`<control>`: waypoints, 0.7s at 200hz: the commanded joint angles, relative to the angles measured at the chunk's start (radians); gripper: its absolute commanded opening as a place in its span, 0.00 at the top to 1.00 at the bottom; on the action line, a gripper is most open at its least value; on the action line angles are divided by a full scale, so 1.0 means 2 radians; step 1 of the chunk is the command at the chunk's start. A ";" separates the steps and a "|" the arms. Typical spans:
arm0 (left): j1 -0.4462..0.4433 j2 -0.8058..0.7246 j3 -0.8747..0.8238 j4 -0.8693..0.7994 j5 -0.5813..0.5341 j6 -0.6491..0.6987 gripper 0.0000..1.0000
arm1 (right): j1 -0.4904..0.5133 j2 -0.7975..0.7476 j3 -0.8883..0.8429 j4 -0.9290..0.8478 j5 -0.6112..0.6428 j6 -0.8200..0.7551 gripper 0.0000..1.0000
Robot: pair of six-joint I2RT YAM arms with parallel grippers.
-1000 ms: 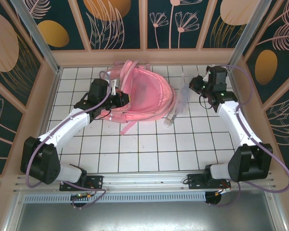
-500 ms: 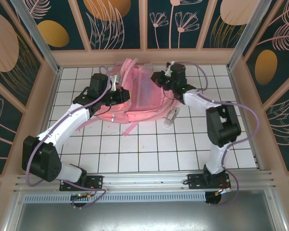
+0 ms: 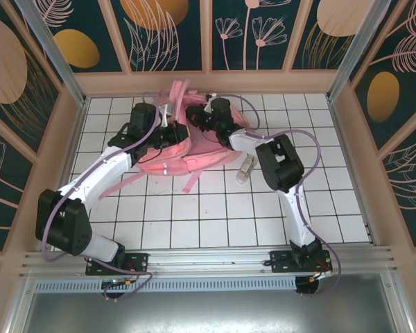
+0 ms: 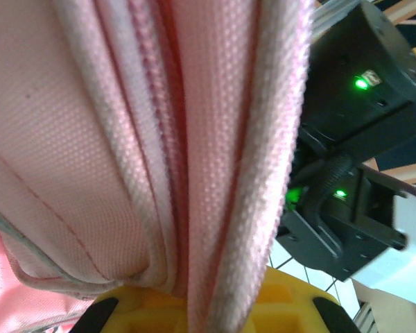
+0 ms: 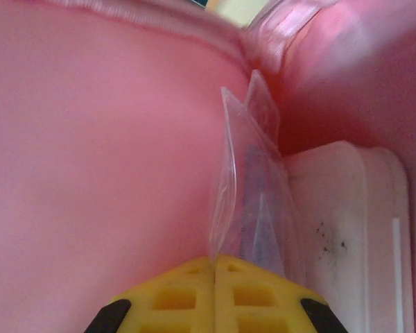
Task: Pack the student bag
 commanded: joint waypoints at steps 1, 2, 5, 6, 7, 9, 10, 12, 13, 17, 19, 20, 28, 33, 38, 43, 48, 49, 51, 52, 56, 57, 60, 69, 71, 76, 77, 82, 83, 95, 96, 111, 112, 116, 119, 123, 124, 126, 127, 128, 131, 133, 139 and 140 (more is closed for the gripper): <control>-0.009 -0.015 0.024 0.081 0.049 -0.001 1.00 | 0.016 0.040 0.067 0.003 -0.010 0.010 1.00; -0.009 -0.015 0.024 0.081 0.049 -0.001 1.00 | 0.016 0.042 0.069 0.003 -0.011 0.011 1.00; -0.009 -0.015 0.024 0.081 0.048 -0.001 1.00 | 0.018 0.046 0.074 0.002 -0.014 0.012 1.00; -0.009 -0.015 0.024 0.082 0.048 -0.002 1.00 | 0.018 0.047 0.076 0.001 -0.015 0.011 1.00; -0.009 -0.016 0.023 0.082 0.047 -0.002 1.00 | 0.019 0.048 0.078 0.001 -0.016 0.011 1.00; -0.009 -0.016 0.024 0.083 0.048 -0.001 1.00 | 0.020 0.050 0.081 -0.001 -0.017 0.010 1.00; -0.009 -0.017 0.024 0.083 0.048 -0.001 1.00 | 0.021 0.051 0.082 -0.002 -0.018 0.009 1.00; -0.009 -0.016 0.024 0.083 0.048 -0.001 1.00 | 0.022 0.052 0.085 -0.006 -0.019 0.007 1.00; -0.009 -0.017 0.024 0.084 0.049 -0.001 1.00 | 0.023 0.053 0.086 -0.009 -0.019 0.006 1.00; -0.009 -0.017 0.024 0.084 0.049 -0.001 1.00 | 0.024 0.055 0.092 -0.024 -0.015 0.002 1.00; -0.009 -0.018 0.025 0.084 0.049 0.000 1.00 | 0.024 0.055 0.094 -0.032 -0.013 -0.002 1.00; -0.009 -0.018 0.026 0.084 0.049 0.000 1.00 | 0.025 0.055 0.096 -0.038 -0.011 -0.003 1.00; -0.009 -0.019 0.029 0.084 0.052 0.002 1.00 | 0.025 0.050 0.093 -0.062 0.009 -0.021 1.00; -0.008 -0.020 0.032 0.083 0.053 0.004 1.00 | 0.024 0.043 0.083 -0.066 0.023 -0.030 1.00; -0.009 -0.021 0.035 0.080 0.053 0.006 1.00 | 0.023 0.035 0.069 -0.063 0.035 -0.033 1.00; -0.009 -0.021 0.038 0.077 0.053 0.009 1.00 | 0.020 0.027 0.051 -0.053 0.043 -0.034 1.00; -0.009 -0.023 0.040 0.074 0.052 0.013 1.00 | 0.018 0.020 0.035 -0.038 0.047 -0.032 1.00; -0.009 -0.022 0.041 0.072 0.052 0.013 1.00 | 0.017 0.018 0.032 -0.035 0.048 -0.030 1.00; -0.009 -0.022 0.041 0.071 0.051 0.014 1.00 | 0.016 0.016 0.027 -0.030 0.049 -0.029 1.00; -0.009 -0.023 0.042 0.070 0.051 0.015 1.00 | 0.016 0.015 0.023 -0.026 0.049 -0.028 1.00; -0.009 -0.023 0.043 0.069 0.049 0.016 1.00 | 0.014 0.011 0.016 -0.017 0.048 -0.025 1.00; -0.009 -0.024 0.044 0.069 0.049 0.017 1.00 | 0.014 0.011 0.013 -0.014 0.047 -0.025 1.00; -0.009 -0.024 0.044 0.068 0.048 0.018 1.00 | 0.013 0.009 0.011 -0.011 0.045 -0.024 1.00; -0.009 -0.024 0.046 0.067 0.047 0.021 1.00 | 0.014 0.009 0.015 -0.016 0.030 -0.029 1.00; -0.009 -0.023 0.046 0.067 0.045 0.021 1.00 | 0.015 0.010 0.017 -0.019 0.027 -0.032 1.00; -0.008 -0.022 0.047 0.066 0.042 0.023 1.00 | 0.018 0.012 0.023 -0.032 0.019 -0.039 1.00; -0.009 -0.021 0.047 0.066 0.042 0.023 1.00 | 0.019 0.012 0.024 -0.034 0.017 -0.040 1.00; -0.008 -0.020 0.047 0.065 0.039 0.024 1.00 | 0.023 0.011 0.028 -0.045 0.010 -0.047 1.00; -0.009 -0.019 0.048 0.065 0.038 0.024 1.00 | 0.023 0.012 0.028 -0.046 0.009 -0.049 1.00; -0.009 -0.013 0.047 0.066 0.034 0.025 1.00 | 0.030 0.006 0.021 -0.054 -0.001 -0.059 0.99; -0.009 -0.013 0.047 0.066 0.034 0.025 1.00 | 0.030 0.005 0.019 -0.054 -0.002 -0.059 0.98; -0.009 -0.007 0.042 0.075 0.028 0.020 1.00 | 0.026 -0.015 -0.008 -0.055 0.004 -0.065 0.83; -0.009 -0.006 0.042 0.075 0.028 0.019 1.00 | 0.025 -0.017 -0.009 -0.055 0.005 -0.065 0.82; -0.008 -0.005 0.040 0.077 0.025 0.018 1.00 | 0.022 -0.024 -0.019 -0.055 0.009 -0.067 0.79; -0.009 -0.003 0.040 0.077 0.023 0.017 1.00 | 0.020 -0.031 -0.026 -0.055 0.013 -0.069 0.76; -0.009 -0.001 0.039 0.078 0.020 0.016 1.00 | 0.015 -0.041 -0.036 -0.058 0.017 -0.071 0.72; -0.009 0.000 0.039 0.078 0.019 0.015 1.00 | 0.013 -0.045 -0.040 -0.059 0.018 -0.072 0.70; -0.008 0.001 0.038 0.078 0.017 0.015 1.00 | 0.011 -0.051 -0.045 -0.061 0.020 -0.073 0.68; -0.009 0.001 0.038 0.078 0.016 0.015 1.00 | 0.009 -0.053 -0.047 -0.062 0.020 -0.074 0.67; -0.009 0.002 0.037 0.078 0.015 0.015 1.00 | 0.008 -0.056 -0.049 -0.063 0.021 -0.075 0.66; -0.009 0.003 0.037 0.078 0.013 0.015 1.00 | 0.005 -0.064 -0.056 -0.065 0.022 -0.078 0.63; -0.009 0.004 0.036 0.078 0.011 0.014 1.00 | 0.003 -0.070 -0.060 -0.067 0.023 -0.080 0.61; -0.009 0.007 0.035 0.079 0.007 0.014 1.00 | -0.005 -0.086 -0.072 -0.077 0.024 -0.088 0.56; -0.009 0.008 0.034 0.079 0.006 0.014 1.00 | -0.006 -0.089 -0.074 -0.079 0.024 -0.089 0.55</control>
